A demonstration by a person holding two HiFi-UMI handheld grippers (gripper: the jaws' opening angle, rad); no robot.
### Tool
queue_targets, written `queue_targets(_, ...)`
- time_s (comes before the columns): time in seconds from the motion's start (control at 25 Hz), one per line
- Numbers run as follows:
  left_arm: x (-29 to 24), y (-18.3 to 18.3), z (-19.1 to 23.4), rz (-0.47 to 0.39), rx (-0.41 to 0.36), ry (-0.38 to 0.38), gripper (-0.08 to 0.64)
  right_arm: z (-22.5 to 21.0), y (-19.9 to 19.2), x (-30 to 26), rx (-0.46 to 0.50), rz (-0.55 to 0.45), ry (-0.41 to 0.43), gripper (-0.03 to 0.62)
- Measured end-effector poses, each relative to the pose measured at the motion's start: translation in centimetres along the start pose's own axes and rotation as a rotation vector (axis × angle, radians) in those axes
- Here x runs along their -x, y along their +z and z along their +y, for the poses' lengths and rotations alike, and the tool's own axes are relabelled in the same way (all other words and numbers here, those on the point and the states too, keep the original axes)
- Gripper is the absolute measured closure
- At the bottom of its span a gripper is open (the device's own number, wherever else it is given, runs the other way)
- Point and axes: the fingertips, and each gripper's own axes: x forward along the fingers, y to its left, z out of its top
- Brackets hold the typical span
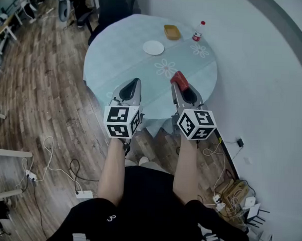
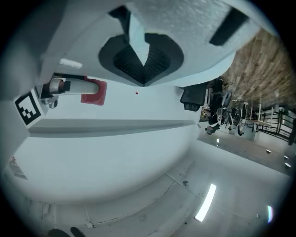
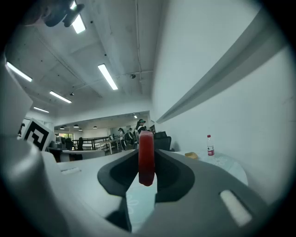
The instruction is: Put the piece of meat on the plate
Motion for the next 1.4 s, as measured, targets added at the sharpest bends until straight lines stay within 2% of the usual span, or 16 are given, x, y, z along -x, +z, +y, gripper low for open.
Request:
queue_targets(0.2,-0.3,-1.1,-0.9,0.019,0.020,-0.010,0.566,-0.8,-1.2,-0.2,-0.062,0.014,0.011,0.489)
queue_targets(0.32,-0.2,-2.0,-0.7,0.044,-0.006,-0.004,0.566,-1.1,-2.2,-1.5,-0.101,0.025,0.032,0.489)
queue_targets(0.44,0.9,-2.7,2.0,0.068,-0.007,0.049,0.566,0.6,-3.5,-3.4,-0.146,0.041,0.083,0.489)
queue_targets(0.56,1.5,-2.7,5.4,0.069,0.024,0.110,0.566,2.6,-4.1,-5.7,-0.140,0.058,0.132,0.489)
queue_targets(0.72,-0.3,-3.3,8.5,0.079,0.048,0.130,0.566,2.3,-4.9,-8.6,-0.152,0.073,0.136,0.489)
queue_targets(0.84,-4.1,-4.0,9.6,0.099,0.056,0.087,0.566,-0.3,-5.7,-11.5,-0.157,0.092,0.083,0.489)
queue_targets(0.96,-8.9,-4.8,10.0,0.131,0.079,0.000,0.566,-3.1,-6.8,-14.8,-0.138,0.137,0.011,0.489)
queue_targets(1.2,-18.4,-7.8,13.6,0.241,0.112,-0.091,0.566,-7.0,-9.5,-23.0,-0.177,0.200,-0.059,0.489)
queue_targets(1.28,-20.6,-9.0,15.7,0.282,0.141,-0.106,0.566,-7.7,-10.9,-25.5,-0.199,0.231,-0.080,0.489)
queue_targets(1.4,-23.6,-10.6,18.5,0.352,0.233,-0.137,0.565,-7.9,-12.0,-28.8,-0.215,0.272,-0.086,0.489)
